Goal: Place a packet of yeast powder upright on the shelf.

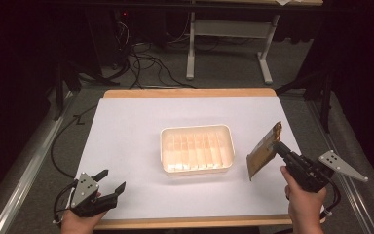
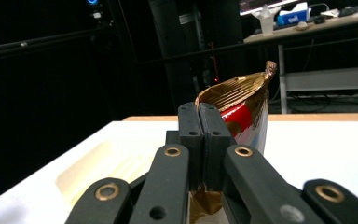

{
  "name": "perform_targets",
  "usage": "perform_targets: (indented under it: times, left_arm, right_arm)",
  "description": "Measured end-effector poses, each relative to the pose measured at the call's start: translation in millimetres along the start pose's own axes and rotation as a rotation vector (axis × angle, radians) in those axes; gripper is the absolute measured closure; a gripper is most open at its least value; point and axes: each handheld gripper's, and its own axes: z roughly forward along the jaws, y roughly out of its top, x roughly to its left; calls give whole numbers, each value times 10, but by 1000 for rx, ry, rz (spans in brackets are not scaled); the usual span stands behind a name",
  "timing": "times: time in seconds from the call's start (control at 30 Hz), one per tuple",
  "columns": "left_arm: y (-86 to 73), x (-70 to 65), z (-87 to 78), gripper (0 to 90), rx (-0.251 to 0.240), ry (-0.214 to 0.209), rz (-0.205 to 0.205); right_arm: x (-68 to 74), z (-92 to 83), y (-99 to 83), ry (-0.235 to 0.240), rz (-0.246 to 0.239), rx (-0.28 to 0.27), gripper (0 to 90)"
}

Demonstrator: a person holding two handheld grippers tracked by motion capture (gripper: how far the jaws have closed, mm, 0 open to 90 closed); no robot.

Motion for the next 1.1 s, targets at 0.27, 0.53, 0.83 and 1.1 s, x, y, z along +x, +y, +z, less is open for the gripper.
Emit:
perform_targets:
  times: [0.27, 0.53, 0.83, 1.1]
  left_arm:
    - [5, -5, -2, 288, -4, -1, -2]
    - [8, -3, -14, 288, -9, -1, -3]
    - [9, -6, -16, 288, -11, -4, -7]
    - [16, -9, -25, 288, -16, -6, -3]
  right_arm:
    - [156, 78, 126, 36, -12, -38, 900]
    - [313, 149, 276, 64, -29, -70, 900]
    - [637, 284, 515, 137, -60, -98, 900]
    - [803, 498, 491, 167, -66, -78, 900]
